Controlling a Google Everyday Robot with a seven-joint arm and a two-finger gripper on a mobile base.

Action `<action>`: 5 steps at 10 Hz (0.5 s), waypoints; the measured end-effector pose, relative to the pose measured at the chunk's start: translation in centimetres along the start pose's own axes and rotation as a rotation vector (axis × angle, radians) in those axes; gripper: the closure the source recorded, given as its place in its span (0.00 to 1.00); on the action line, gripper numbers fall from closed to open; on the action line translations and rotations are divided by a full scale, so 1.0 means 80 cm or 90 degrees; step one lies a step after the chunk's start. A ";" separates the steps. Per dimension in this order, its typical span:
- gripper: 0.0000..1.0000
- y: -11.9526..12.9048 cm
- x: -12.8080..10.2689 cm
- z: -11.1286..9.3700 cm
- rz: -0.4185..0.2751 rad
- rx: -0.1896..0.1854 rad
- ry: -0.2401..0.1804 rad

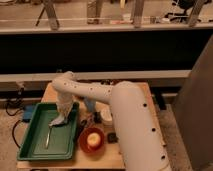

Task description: Wipe tray with towel

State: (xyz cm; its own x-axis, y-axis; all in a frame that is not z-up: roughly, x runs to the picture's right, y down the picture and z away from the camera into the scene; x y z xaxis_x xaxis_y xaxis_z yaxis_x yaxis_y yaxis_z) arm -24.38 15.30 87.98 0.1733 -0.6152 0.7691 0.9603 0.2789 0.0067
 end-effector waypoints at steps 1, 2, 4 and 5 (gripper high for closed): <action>1.00 0.011 0.002 0.003 0.008 -0.003 -0.002; 1.00 0.024 0.003 0.006 0.016 -0.008 -0.004; 1.00 0.041 -0.004 0.005 0.025 -0.003 -0.001; 1.00 0.050 -0.016 0.003 0.024 -0.006 0.003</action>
State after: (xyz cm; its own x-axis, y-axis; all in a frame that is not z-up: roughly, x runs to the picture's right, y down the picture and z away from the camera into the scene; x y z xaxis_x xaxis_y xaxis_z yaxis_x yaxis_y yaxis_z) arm -20.83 17.37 87.12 0.2107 -0.6082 0.7653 0.9549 0.2957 -0.0279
